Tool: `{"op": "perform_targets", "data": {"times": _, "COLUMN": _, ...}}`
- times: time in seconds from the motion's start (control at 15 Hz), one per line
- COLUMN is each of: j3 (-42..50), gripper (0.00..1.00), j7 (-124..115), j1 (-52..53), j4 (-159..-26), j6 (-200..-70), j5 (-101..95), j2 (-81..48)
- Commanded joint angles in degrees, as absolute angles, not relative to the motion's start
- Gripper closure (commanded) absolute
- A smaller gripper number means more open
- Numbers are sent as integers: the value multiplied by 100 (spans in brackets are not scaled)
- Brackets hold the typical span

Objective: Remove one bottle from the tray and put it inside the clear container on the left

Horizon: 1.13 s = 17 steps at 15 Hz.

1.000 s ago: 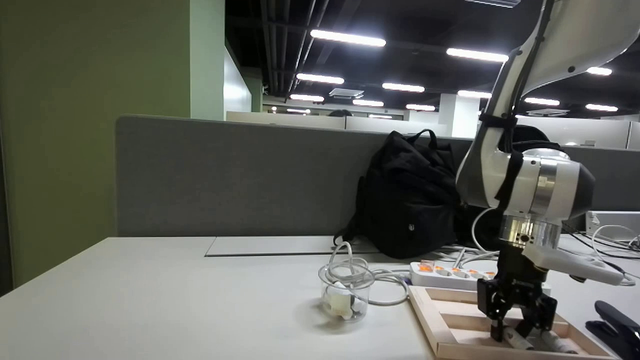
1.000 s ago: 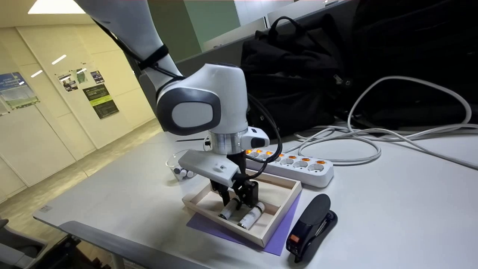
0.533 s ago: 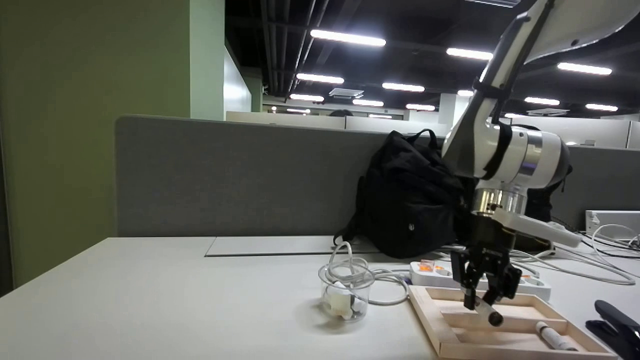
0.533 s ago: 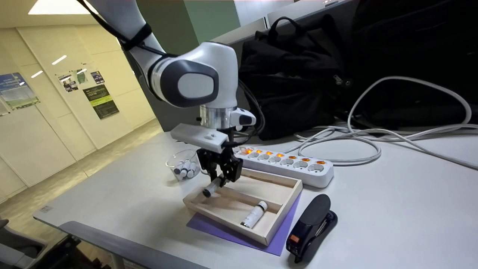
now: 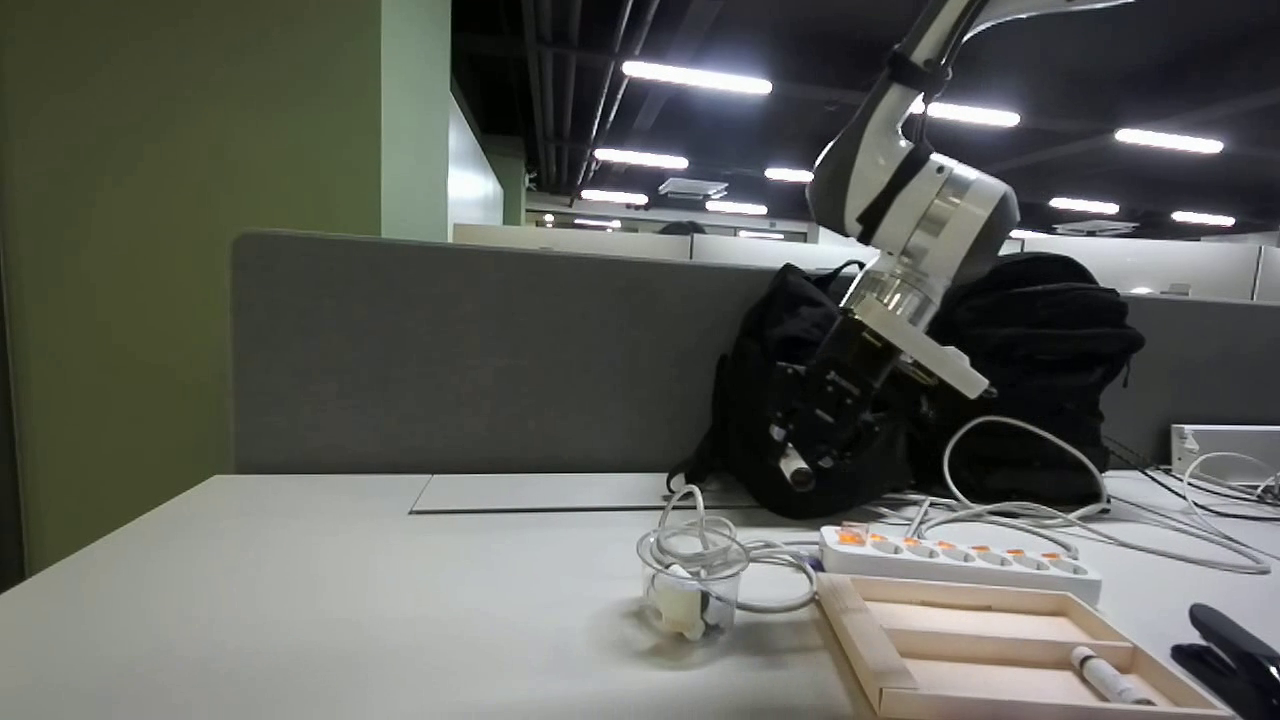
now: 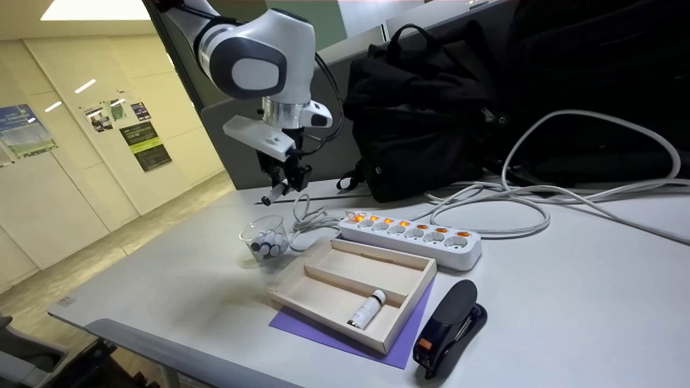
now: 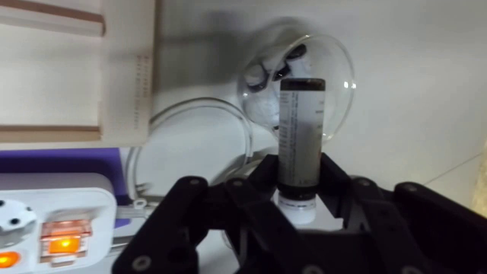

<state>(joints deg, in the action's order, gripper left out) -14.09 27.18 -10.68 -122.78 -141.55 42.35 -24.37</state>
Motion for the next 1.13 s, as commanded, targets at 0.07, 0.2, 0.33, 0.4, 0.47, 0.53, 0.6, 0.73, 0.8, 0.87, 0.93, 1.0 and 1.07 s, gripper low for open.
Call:
{"op": "perform_targets", "data": {"times": 0.07, "j3": -1477, "gripper": 92, "j7": 2829, "j1": -680, "j4": -11499, "j6": -13917, "j5": 4723, "j2": -3182}}
{"op": "perform_targets", "data": {"times": 0.2, "j3": -1491, "gripper": 44, "j7": 2873, "j1": -530, "j4": -11312, "j6": -13822, "j5": 4730, "j2": -3489}}
{"op": "perform_targets", "data": {"times": 0.33, "j3": -1490, "gripper": 38, "j7": 2888, "j1": -485, "j4": -11227, "j6": -13672, "j5": 4684, "j2": -3638}}
{"op": "perform_targets", "data": {"times": 0.4, "j3": -1478, "gripper": 29, "j7": 2887, "j1": -484, "j4": -11212, "j6": -13621, "j5": 4662, "j2": -3644}}
{"op": "perform_targets", "data": {"times": 0.47, "j3": -1471, "gripper": 23, "j7": 2930, "j1": -530, "j4": -11251, "j6": -13542, "j5": 4664, "j2": -3544}}
{"op": "perform_targets", "data": {"times": 0.53, "j3": -1462, "gripper": 15, "j7": 2953, "j1": -573, "j4": -11292, "j6": -13483, "j5": 4674, "j2": -3431}}
{"op": "perform_targets", "data": {"times": 0.6, "j3": -1443, "gripper": 9, "j7": 3001, "j1": -634, "j4": -11387, "j6": -13422, "j5": 4695, "j2": -3224}}
{"op": "perform_targets", "data": {"times": 0.73, "j3": -1388, "gripper": 0, "j7": 3141, "j1": -770, "j4": -11637, "j6": -13373, "j5": 4762, "j2": -2689}}
{"op": "perform_targets", "data": {"times": 0.8, "j3": -1333, "gripper": 0, "j7": 3197, "j1": -842, "j4": -11754, "j6": -13314, "j5": 4790, "j2": -2386}}
{"op": "perform_targets", "data": {"times": 0.87, "j3": -1142, "gripper": 0, "j7": 3000, "j1": -783, "j4": -11862, "j6": -13255, "j5": 4590, "j2": -2126}}
{"op": "perform_targets", "data": {"times": 0.93, "j3": -961, "gripper": 0, "j7": 2935, "j1": -786, "j4": -11981, "j6": -13145, "j5": 4379, "j2": -1870}}
{"op": "perform_targets", "data": {"times": 1.0, "j3": -1069, "gripper": 0, "j7": 3150, "j1": -673, "j4": -11509, "j6": -13279, "j5": 4616, "j2": -2532}}
{"op": "perform_targets", "data": {"times": 1.07, "j3": -938, "gripper": 0, "j7": 3143, "j1": -687, "j4": -11625, "j6": -13178, "j5": 4543, "j2": -2268}}
